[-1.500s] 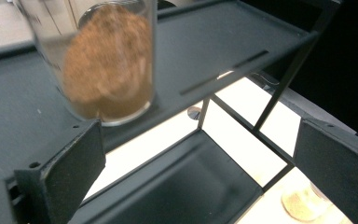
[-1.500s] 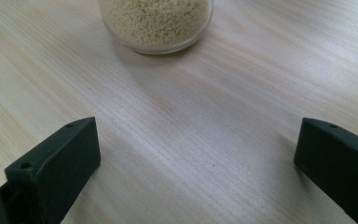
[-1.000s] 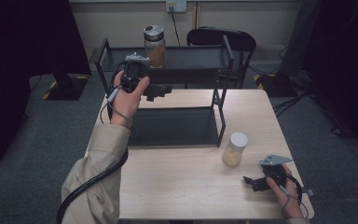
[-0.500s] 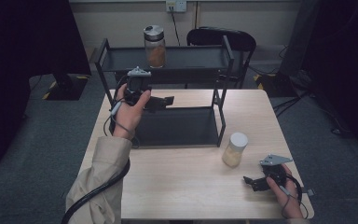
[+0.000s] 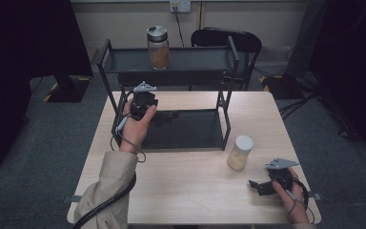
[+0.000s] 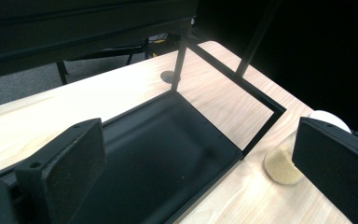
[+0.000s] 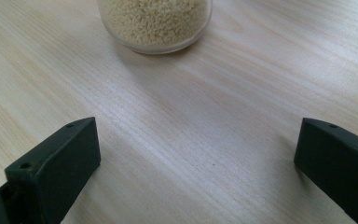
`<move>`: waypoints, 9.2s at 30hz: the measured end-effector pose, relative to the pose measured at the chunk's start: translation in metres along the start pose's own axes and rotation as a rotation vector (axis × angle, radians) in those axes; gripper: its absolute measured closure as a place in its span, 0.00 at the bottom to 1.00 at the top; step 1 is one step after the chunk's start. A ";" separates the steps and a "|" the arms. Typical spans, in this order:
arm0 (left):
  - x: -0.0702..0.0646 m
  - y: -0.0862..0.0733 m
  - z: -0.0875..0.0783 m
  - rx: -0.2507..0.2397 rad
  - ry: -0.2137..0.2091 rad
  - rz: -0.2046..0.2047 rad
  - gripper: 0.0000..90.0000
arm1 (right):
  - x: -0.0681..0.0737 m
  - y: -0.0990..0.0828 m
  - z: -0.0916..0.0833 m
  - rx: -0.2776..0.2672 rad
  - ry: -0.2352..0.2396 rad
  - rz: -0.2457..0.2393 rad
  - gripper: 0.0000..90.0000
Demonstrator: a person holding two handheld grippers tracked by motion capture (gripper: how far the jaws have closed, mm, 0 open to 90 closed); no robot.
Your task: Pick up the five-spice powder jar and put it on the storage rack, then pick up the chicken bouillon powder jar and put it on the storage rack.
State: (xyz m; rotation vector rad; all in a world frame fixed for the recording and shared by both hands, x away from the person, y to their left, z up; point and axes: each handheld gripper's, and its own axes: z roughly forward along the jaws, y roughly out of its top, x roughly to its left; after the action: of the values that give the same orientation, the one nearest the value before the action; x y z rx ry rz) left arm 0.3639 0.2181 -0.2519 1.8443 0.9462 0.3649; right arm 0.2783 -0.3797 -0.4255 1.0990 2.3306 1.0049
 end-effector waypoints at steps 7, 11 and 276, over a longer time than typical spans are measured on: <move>0.001 -0.018 0.006 -0.001 -0.018 -0.008 0.02 | 0.000 0.000 0.000 -0.001 0.000 0.000 0.00; 0.002 -0.029 0.008 -0.001 -0.024 -0.019 0.02 | 0.000 0.000 0.000 0.000 0.000 -0.001 0.00; 0.001 -0.198 0.005 0.248 0.132 0.123 0.00 | 0.028 0.158 0.020 -0.155 0.253 -0.069 0.39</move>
State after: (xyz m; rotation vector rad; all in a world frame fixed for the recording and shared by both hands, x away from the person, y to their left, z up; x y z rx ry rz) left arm 0.2800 0.2560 -0.4269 2.1320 1.0065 0.4669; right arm 0.3533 -0.2796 -0.3237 0.8686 2.4146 1.3410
